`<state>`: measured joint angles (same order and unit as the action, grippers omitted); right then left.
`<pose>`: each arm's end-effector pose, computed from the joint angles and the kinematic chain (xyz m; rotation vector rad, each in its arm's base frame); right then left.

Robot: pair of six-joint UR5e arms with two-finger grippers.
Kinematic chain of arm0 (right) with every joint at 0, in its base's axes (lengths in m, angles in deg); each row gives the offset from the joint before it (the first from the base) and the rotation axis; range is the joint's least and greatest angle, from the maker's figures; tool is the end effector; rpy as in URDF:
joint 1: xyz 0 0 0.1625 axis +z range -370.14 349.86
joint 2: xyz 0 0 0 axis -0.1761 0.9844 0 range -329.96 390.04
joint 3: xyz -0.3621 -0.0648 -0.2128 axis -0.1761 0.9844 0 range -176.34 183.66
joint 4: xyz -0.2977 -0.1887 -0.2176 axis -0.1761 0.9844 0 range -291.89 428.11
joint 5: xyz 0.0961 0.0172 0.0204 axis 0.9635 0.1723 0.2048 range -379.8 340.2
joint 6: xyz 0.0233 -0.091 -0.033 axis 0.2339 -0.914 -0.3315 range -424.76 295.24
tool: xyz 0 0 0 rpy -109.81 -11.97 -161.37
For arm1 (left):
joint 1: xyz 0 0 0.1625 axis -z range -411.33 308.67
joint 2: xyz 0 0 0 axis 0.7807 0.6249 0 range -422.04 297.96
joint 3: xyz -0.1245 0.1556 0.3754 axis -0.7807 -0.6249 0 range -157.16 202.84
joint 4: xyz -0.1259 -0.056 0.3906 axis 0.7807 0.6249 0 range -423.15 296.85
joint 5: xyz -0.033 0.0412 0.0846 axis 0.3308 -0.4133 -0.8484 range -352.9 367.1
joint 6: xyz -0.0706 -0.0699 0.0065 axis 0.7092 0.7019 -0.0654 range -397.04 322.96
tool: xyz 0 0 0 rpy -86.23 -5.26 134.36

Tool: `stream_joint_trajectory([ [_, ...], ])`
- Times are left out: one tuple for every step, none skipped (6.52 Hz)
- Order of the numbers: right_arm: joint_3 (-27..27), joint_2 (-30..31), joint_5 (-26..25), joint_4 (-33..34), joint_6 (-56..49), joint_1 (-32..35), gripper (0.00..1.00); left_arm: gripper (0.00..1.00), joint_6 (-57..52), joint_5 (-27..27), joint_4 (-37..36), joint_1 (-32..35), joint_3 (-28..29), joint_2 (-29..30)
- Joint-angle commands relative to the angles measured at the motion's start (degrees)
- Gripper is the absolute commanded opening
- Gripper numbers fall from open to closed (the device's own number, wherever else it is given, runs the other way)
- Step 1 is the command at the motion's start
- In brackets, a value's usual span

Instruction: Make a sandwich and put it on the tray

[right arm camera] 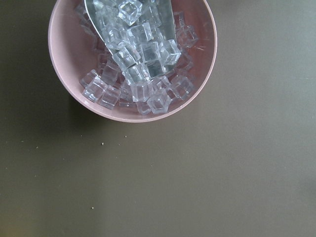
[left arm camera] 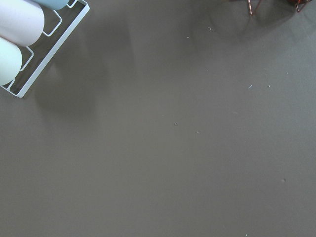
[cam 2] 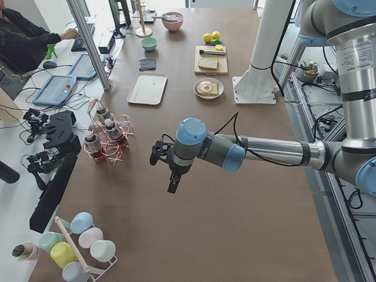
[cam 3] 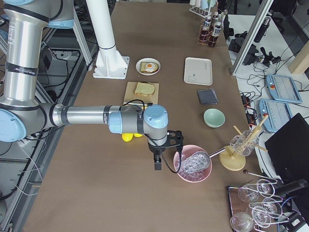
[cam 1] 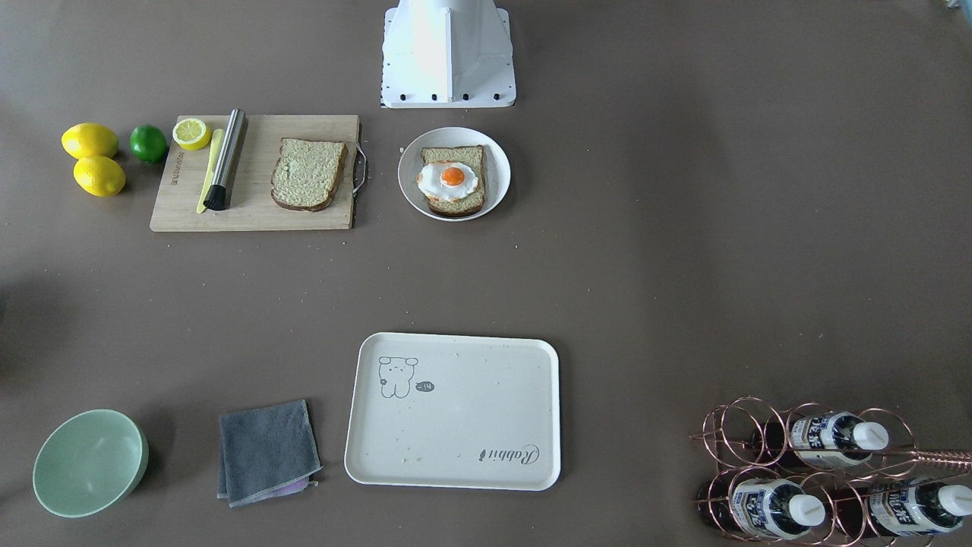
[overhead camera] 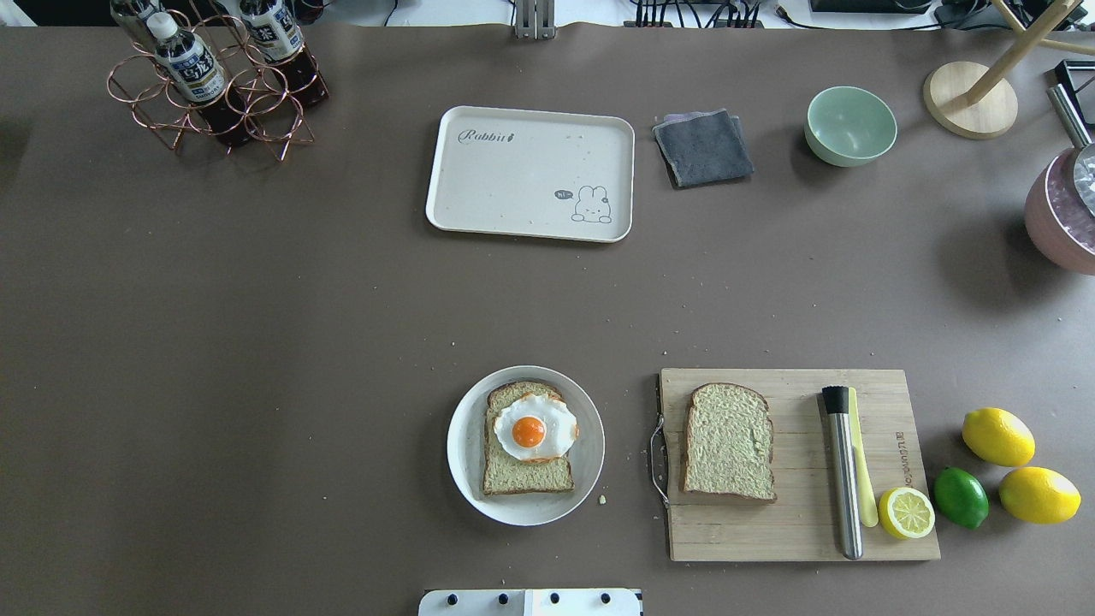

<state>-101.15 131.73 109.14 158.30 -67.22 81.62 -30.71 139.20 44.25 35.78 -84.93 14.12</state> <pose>0.0833 -0.4068 0.6296 0.0743 -0.6772 -0.0290 -0.0458 -0.4121 0.5808 0.2958 0.7520 0.0802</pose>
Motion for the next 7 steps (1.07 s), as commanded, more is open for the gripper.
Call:
stream_joint_trajectory([
  [-0.04, 0.09, 0.0, -0.01, 0.0, 0.0, 1.0, 0.98, 0.09, 0.0, 0.01, -0.53, 0.2, 0.04],
  [-0.13, 0.09, 0.0, -0.01, 0.0, 0.0, 1.0, 0.98, 0.09, 0.0, 0.01, -0.62, 0.2, 0.04],
  [0.05, 0.09, 0.0, -0.62, 0.0, 0.0, 1.0, 0.98, 0.17, 0.0, 0.01, -0.53, 0.2, 0.04],
  [0.31, 0.78, 0.09, -3.33, 0.26, 0.0, 1.0, 0.98, 0.18, 0.0, 0.01, -0.62, 0.2, 0.04],
  [0.4, 0.79, 0.18, -3.35, 0.26, 0.0, 1.0, 0.98, 0.26, 0.0, 0.01, -0.62, 0.2, 0.04],
  [0.4, 0.79, 0.18, -3.35, 0.26, 0.0, 1.0, 0.98, 0.35, 0.0, 0.01, -0.62, 0.2, 0.04],
  [0.4, 0.79, 0.09, -3.44, 0.26, 0.0, 1.0, 0.98, 0.35, 0.0, 0.01, -0.62, 0.2, -0.05],
])
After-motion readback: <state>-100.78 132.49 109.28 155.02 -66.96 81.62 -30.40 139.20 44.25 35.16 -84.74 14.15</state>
